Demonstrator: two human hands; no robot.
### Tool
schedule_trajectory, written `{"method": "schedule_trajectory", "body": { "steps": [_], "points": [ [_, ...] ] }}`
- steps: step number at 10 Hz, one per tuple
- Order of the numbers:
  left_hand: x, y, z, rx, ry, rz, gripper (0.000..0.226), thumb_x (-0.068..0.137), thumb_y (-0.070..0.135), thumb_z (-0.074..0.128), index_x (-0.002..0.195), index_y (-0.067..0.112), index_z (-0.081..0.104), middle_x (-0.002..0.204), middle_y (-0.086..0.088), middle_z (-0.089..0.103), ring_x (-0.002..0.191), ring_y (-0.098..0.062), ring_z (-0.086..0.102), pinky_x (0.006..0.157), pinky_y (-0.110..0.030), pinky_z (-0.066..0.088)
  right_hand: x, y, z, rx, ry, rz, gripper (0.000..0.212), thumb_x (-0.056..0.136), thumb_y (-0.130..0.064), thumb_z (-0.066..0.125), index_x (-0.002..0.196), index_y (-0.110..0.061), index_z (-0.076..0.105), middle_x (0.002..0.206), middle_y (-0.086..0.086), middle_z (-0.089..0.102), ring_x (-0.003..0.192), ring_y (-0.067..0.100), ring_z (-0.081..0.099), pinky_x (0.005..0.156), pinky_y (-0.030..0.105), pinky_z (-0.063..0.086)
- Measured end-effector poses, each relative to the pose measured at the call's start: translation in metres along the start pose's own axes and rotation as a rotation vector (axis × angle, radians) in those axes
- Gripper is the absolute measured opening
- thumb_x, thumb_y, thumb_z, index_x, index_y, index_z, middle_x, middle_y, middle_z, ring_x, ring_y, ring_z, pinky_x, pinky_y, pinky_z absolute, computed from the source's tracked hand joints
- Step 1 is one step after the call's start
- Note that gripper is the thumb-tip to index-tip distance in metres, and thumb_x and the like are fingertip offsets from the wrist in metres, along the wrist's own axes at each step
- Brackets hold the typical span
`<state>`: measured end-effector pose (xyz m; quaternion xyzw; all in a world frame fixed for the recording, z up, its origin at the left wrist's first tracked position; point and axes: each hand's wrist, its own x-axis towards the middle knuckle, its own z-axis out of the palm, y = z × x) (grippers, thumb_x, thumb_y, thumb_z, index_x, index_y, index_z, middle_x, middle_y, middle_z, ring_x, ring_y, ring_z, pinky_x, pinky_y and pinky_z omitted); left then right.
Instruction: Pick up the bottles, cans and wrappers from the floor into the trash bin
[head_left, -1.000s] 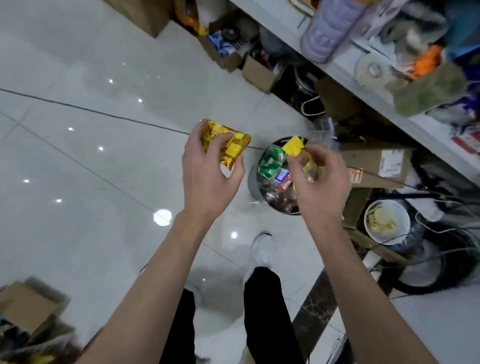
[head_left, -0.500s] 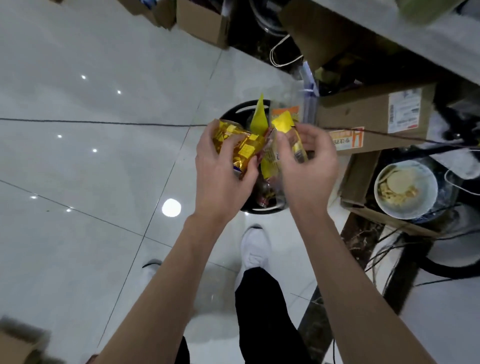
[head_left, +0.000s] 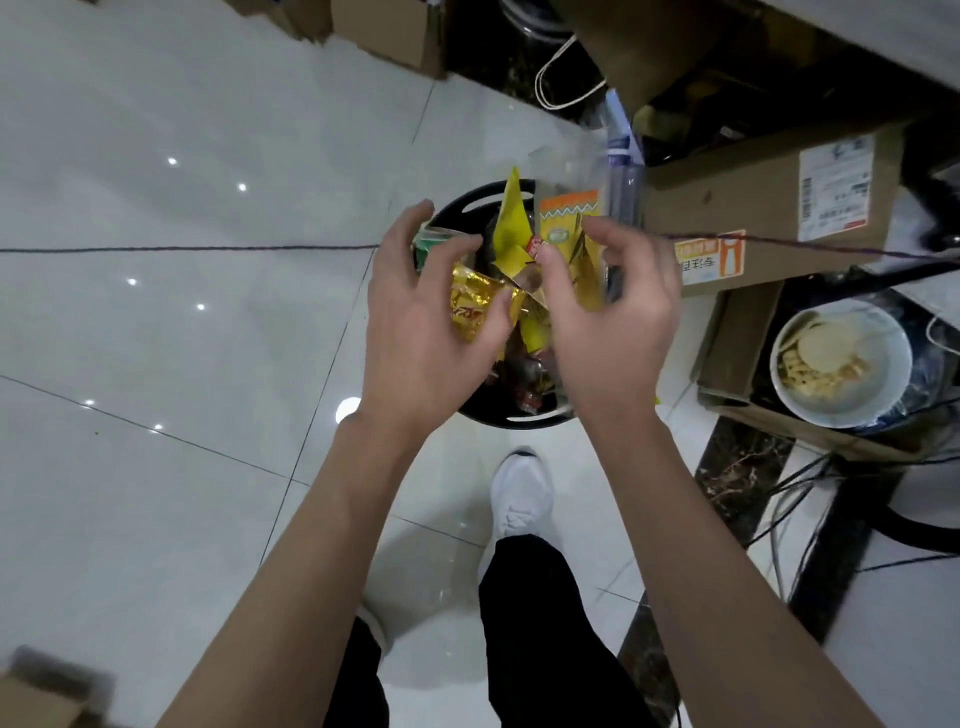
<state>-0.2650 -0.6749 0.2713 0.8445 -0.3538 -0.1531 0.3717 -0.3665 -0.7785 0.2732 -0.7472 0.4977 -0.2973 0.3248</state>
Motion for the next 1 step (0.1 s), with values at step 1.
{"method": "schedule_trajectory", "body": {
  "steps": [1],
  "points": [
    [0.0106,0.0187,-0.0218,0.029,0.080,0.030,0.042,0.091,0.034,0.065,0.126,0.011,0.062,0.147,-0.017,0.042,0.138,-0.029,0.042,0.106,-0.048,0.044,0.0092,-0.0294,-0.0155,0.054,0.049,-0.028,0.032,0.089,-0.035,0.075,0.113,-0.015,0.072,0.110,0.003,0.067,0.107,0.025,0.064,0.092,0.054,0.051]
  ]
}}
